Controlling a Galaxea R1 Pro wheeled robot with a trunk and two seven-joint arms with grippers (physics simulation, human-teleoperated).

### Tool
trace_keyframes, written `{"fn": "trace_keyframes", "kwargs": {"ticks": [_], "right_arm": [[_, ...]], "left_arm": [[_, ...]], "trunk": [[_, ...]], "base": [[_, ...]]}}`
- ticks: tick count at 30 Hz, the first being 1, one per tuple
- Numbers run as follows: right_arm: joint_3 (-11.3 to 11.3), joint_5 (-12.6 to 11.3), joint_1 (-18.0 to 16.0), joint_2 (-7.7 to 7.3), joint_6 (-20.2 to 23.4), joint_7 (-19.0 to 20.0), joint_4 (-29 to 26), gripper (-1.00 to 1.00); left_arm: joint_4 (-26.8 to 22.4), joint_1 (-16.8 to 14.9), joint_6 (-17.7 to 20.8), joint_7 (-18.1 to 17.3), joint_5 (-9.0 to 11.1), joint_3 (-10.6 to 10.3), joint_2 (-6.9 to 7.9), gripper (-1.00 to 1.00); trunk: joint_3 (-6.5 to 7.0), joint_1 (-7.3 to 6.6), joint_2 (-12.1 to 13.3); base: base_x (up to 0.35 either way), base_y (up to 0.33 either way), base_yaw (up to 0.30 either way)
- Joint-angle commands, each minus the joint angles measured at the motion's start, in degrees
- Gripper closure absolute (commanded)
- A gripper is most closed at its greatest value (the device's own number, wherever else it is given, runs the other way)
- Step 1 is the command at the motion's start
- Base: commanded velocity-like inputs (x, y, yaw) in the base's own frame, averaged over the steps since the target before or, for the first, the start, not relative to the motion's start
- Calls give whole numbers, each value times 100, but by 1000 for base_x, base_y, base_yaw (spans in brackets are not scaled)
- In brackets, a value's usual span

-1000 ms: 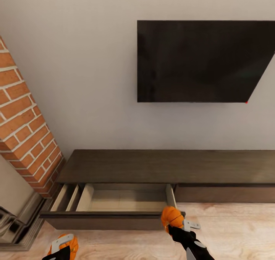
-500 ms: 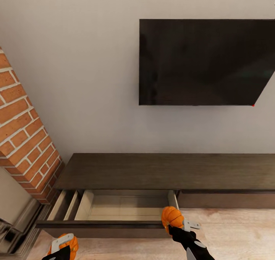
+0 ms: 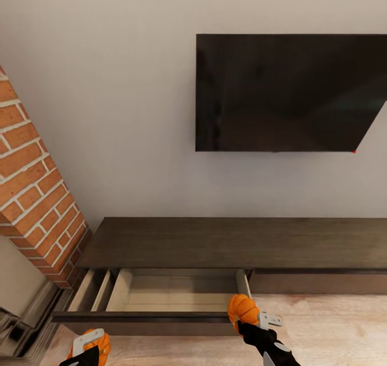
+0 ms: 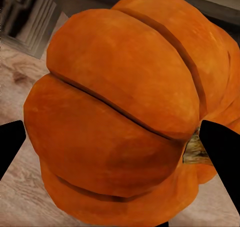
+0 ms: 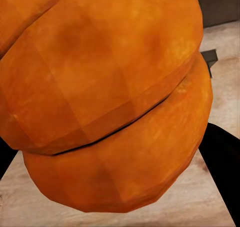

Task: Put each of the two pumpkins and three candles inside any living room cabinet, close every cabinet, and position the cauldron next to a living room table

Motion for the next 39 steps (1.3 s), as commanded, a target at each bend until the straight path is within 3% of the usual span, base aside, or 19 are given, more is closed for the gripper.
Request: {"fn": "trace_keyframes", "kwargs": {"ticks": [1,6,8,12,13,15,16,18,21,27,39], "right_arm": [[26,-46,0,2,26,-37,-14,100],[26,-56,0,7,28,-47,-23,100],[32,-50,0,13,25,-49,-31,100],[43,-67,0,59,220,-56,-61,100],[52,-56,0,149,439,-57,-81,100],[57,-42,0,276,715,-58,-161,100],[59,-47,0,328,842,-57,-253,100],[60,-55,0,366,959,-52,-368,100],[56,-59,-2,388,1239,-50,-577,100],[48,-101,-2,469,2142,-53,-1469,100],[45,-110,-235,590,2868,-57,-1615,100]], "left_arm": [[1,-3,-11,17,45,-53,0,100],[-38,-3,156,24,50,-49,-2,100],[-192,-7,683,25,52,-50,-46,100],[-1456,-19,2362,62,63,-36,-105,100],[-1758,-19,2747,70,72,-37,-172,100],[-1974,-20,3002,77,75,-40,-356,100],[-2048,-20,3093,88,58,-43,-548,100],[-2102,-20,3154,103,37,-45,-830,100],[-2142,-77,3191,112,28,-47,-1018,100],[-2268,-238,3182,117,23,-43,-1130,100],[-2625,-275,3011,117,26,-38,-1194,100]], "trunk": [[13,-23,38],[103,-132,239],[139,-176,319],[211,-264,480],[229,-286,520],[265,-330,600],[282,-352,640],[318,-396,720],[372,-462,841],[480,-594,1081],[695,-857,1562]], "base": [[0,0,0],[0,0,0],[0,0,0],[0,0,0],[0,0,0],[0,0,0],[0,0,0],[0,0,0],[0,0,0],[0,0,0],[0,0,0]]}}
